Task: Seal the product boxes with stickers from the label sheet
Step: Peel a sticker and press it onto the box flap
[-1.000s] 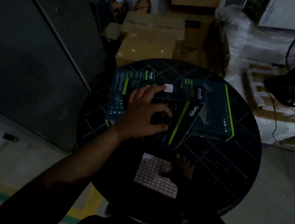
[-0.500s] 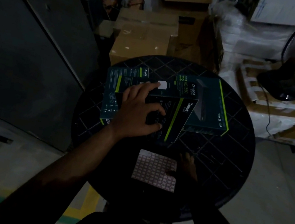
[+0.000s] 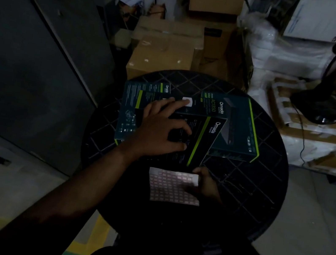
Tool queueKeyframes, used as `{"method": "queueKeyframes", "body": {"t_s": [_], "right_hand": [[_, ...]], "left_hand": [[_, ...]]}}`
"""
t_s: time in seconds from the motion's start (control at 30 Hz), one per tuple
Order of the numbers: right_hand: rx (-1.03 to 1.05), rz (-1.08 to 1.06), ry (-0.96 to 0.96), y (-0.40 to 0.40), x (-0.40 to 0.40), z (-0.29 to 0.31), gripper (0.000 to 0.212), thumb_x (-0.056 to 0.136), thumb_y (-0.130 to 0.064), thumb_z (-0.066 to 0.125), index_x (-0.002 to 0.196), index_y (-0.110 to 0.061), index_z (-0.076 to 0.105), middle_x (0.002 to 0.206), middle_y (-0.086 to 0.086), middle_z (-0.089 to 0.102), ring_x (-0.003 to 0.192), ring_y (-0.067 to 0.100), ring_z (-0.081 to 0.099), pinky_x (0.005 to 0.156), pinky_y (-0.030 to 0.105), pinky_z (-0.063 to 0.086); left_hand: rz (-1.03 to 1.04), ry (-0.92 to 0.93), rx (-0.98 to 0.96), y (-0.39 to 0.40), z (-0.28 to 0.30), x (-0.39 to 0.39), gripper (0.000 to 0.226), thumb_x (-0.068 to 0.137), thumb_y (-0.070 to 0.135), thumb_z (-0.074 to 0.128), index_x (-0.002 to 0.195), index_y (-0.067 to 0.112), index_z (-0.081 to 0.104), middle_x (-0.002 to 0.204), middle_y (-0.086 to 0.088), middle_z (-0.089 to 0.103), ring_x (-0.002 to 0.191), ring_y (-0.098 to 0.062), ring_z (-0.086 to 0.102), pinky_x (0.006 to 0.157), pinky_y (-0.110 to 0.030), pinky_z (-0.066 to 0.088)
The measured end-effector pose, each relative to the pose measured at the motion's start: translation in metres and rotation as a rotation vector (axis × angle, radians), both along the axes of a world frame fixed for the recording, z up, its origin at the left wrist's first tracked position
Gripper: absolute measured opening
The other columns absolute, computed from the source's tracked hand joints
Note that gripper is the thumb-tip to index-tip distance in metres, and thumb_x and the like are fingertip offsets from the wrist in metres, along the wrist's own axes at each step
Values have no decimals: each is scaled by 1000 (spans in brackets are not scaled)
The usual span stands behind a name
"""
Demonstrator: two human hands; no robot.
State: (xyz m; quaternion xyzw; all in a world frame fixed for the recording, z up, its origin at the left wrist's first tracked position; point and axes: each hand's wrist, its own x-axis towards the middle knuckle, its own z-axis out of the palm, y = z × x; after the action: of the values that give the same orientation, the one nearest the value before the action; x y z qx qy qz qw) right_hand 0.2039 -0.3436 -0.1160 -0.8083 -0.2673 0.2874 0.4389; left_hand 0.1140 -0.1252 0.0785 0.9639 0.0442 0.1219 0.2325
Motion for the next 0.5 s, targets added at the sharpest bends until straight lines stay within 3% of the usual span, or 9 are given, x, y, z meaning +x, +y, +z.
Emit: {"method": "queueKeyframes", "body": {"t_s": [0.1, 0.17, 0.27, 0.33, 0.5], "right_hand": [[143, -14, 21, 14, -3, 48, 44, 72, -15, 89, 104, -18, 57, 80, 6, 55, 78, 9, 53, 74, 20, 43], [248, -18, 54, 24, -6, 88, 36, 74, -3, 85, 101, -8, 61, 78, -5, 67, 77, 6, 64, 75, 17, 48], [368, -16, 68, 33, -8, 132, 26, 80, -4, 80, 101, -7, 65, 86, -4, 74, 85, 15, 71, 73, 29, 57], [430, -25, 53, 36, -6, 157, 25, 81, -8, 80, 102, -9, 66, 89, 5, 74, 86, 24, 72, 73, 36, 59], [531, -50, 78, 40, -4, 187, 42, 82, -1, 77, 117, -8, 55, 101, 10, 76, 93, 28, 74, 75, 37, 60]], "left_hand": [[-9, 4, -138, 3, 7, 1, 28, 73, 46, 72, 102, 47, 70, 156, 30, 26, 149, -11, 6, 115, -39, -4], [0, 33, -261, 8, 11, 2, 26, 81, 39, 73, 107, 45, 70, 150, 31, 37, 147, -6, 8, 117, -41, -2], [-3, 78, -383, 14, 18, 2, 20, 89, 34, 69, 106, 43, 68, 145, 31, 44, 147, -3, 11, 119, -47, 3], [-20, 110, -425, 18, 24, 2, 8, 93, 35, 65, 99, 39, 67, 147, 27, 44, 148, -5, 12, 120, -50, 6], [-56, 161, -518, 22, 34, 3, 15, 95, 22, 61, 83, 31, 63, 151, 13, 44, 151, -10, 10, 121, -56, 6]]}}
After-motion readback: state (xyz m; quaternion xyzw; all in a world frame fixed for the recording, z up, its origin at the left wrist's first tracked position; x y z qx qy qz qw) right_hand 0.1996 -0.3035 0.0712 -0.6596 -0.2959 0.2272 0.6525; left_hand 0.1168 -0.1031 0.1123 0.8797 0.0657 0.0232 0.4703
